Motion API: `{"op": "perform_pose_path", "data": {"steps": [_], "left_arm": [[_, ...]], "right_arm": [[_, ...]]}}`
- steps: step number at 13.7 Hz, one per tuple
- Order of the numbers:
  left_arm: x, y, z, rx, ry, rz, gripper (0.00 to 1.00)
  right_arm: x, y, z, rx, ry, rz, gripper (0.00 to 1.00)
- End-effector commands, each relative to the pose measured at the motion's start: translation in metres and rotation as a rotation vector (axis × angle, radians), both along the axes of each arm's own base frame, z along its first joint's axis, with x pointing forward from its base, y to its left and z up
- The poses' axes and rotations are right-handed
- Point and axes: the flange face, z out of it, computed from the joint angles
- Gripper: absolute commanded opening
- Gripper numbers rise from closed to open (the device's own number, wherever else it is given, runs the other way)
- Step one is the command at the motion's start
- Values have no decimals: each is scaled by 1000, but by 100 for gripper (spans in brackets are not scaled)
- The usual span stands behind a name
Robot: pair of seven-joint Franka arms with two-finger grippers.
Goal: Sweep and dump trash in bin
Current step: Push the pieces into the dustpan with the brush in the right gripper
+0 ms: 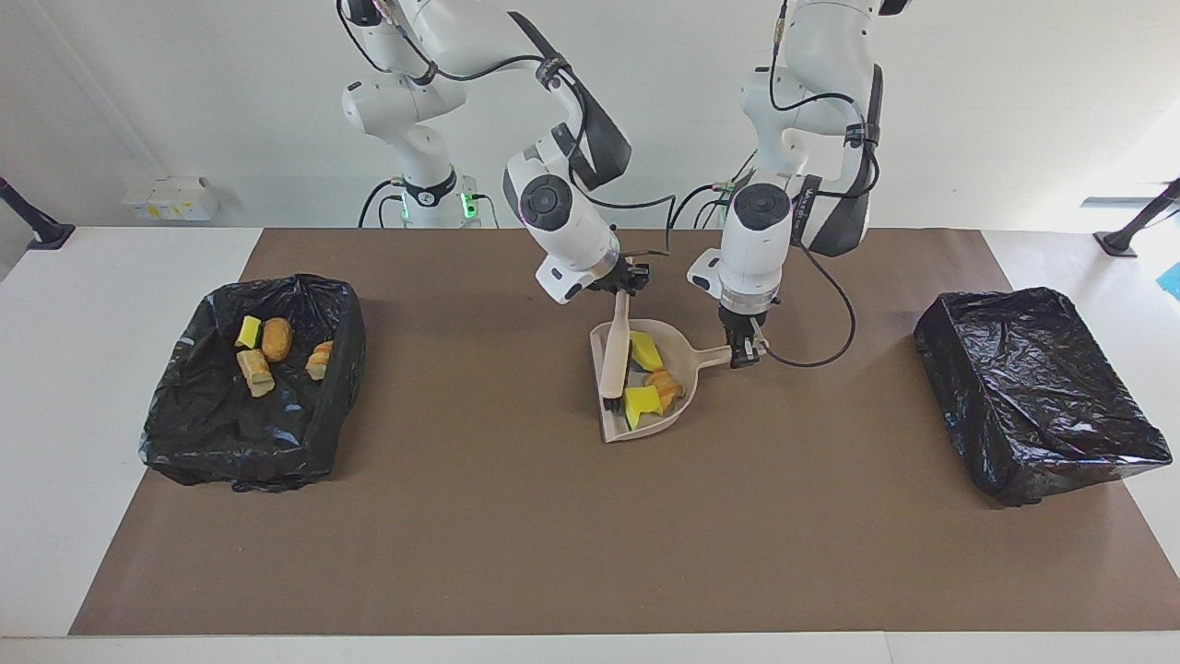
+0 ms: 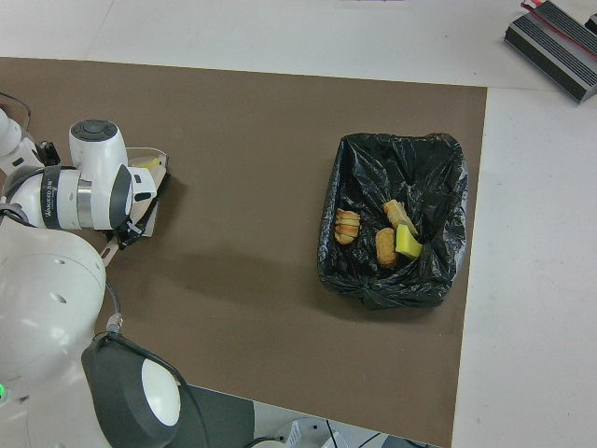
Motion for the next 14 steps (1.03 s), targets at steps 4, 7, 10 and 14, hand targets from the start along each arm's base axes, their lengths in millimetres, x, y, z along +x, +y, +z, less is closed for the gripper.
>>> {"op": "perform_pose_path", "data": {"steps": [4, 7, 10, 14], "left_arm": [[19, 37, 10, -67, -2, 9, 0], [40, 68, 42, -85, 32, -8, 0], [67, 113, 89, -85, 55, -6, 0], [91, 199, 132, -91, 43, 20, 0]], "right_arm": [[2, -41, 39, -214, -23, 166, 0], [-4, -51, 43, -332, -3, 240, 0], [-30, -49, 35, -327, 22, 233, 0], [-53, -13, 17, -225, -2, 137, 0]]}}
